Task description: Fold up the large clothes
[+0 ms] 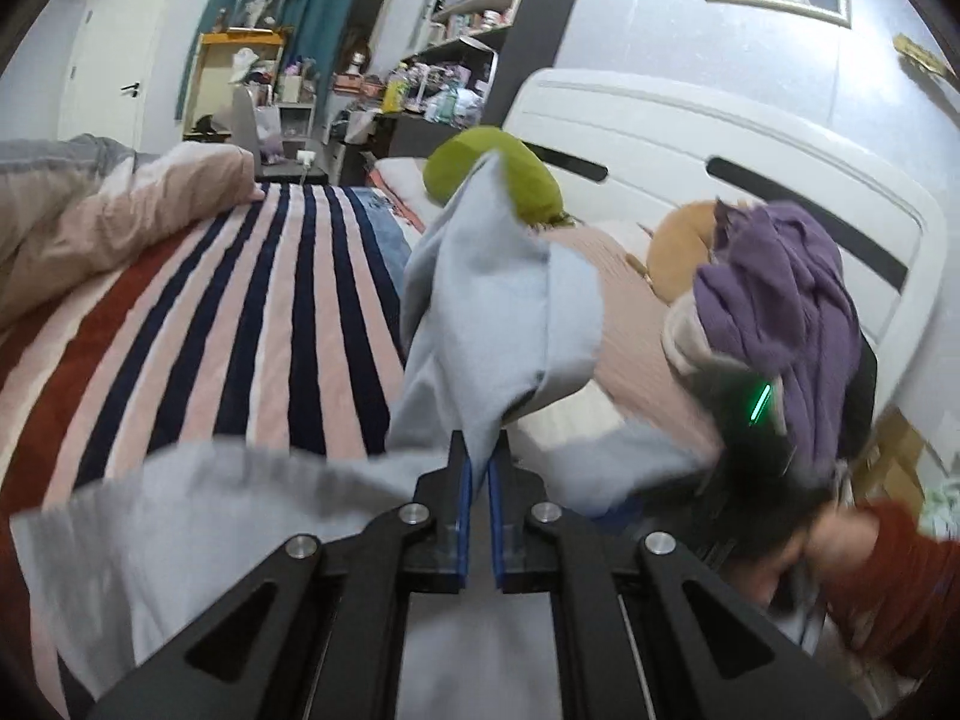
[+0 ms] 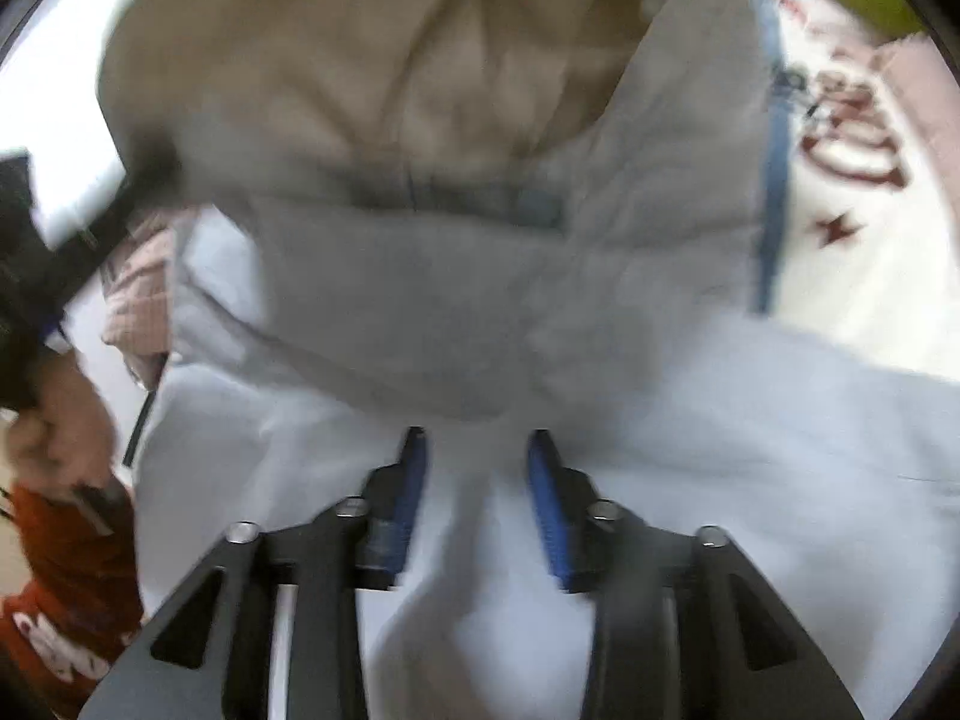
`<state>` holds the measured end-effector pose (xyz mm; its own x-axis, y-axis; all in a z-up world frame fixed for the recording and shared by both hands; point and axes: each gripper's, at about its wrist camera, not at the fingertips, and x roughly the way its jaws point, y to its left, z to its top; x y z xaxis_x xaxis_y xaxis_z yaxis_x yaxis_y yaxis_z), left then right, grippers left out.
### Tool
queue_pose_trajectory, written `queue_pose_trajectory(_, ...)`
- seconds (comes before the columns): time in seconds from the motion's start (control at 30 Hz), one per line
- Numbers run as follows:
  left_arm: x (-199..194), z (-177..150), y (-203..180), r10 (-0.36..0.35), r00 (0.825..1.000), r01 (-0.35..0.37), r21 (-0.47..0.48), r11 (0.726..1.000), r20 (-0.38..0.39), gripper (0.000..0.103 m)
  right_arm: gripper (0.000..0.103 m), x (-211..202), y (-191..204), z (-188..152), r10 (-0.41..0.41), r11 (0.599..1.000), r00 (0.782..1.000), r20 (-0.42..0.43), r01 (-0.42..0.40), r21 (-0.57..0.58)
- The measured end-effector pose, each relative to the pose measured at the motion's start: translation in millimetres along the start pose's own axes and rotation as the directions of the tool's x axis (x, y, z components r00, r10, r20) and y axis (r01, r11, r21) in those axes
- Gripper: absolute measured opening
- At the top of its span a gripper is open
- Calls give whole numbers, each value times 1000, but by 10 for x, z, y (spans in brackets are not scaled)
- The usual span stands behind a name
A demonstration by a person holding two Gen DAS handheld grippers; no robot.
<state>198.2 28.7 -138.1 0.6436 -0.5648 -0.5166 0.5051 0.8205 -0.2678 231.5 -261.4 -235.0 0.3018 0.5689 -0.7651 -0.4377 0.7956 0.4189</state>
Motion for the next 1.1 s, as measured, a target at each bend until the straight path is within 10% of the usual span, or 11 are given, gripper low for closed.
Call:
queue_pose_trajectory(0.23,69,-311,215,50,997,-53,-50,997,-52,3,66,-874,27,337,-58,998,969,239,65,-23)
queue_pose_trajectory(0.33,112,-345,273,59,996,-63,-62,996,-59,3,86,-998,-29,556,52,999,962,266,-54,1)
queue_pose_trajectory(0.63,139,-344,294,62,996,-68,-79,995,-67,3,87,-424,-9,800,265,929,927,267,-320,187)
queue_pose_trajectory(0.7,145,-343,308,68,995,-73,-79,994,-68,3,72,-359,30,828,251,928,925,284,-313,200)
queue_pose_trajectory(0.77,143,-342,312,74,995,-80,-79,994,-74,3,11,-383,115,802,239,934,920,310,-305,187)
queue_pose_trajectory(0.87,126,-365,309,77,993,-85,-76,993,-94,5,3,-511,273,758,174,965,917,359,-231,122)
queue_pose_trajectory(0.93,52,-380,300,58,995,-64,-78,995,-83,17,2,-638,383,706,157,979,904,397,-196,59)
queue_pose_trajectory(1.0,-81,-358,297,40,998,-43,-89,995,-46,56,2,-720,457,647,171,979,897,408,-203,35)
queue_pose_trajectory(1.1,-350,-238,290,-26,999,31,-119,992,38,60,2,-815,600,502,182,982,892,415,-187,-28)
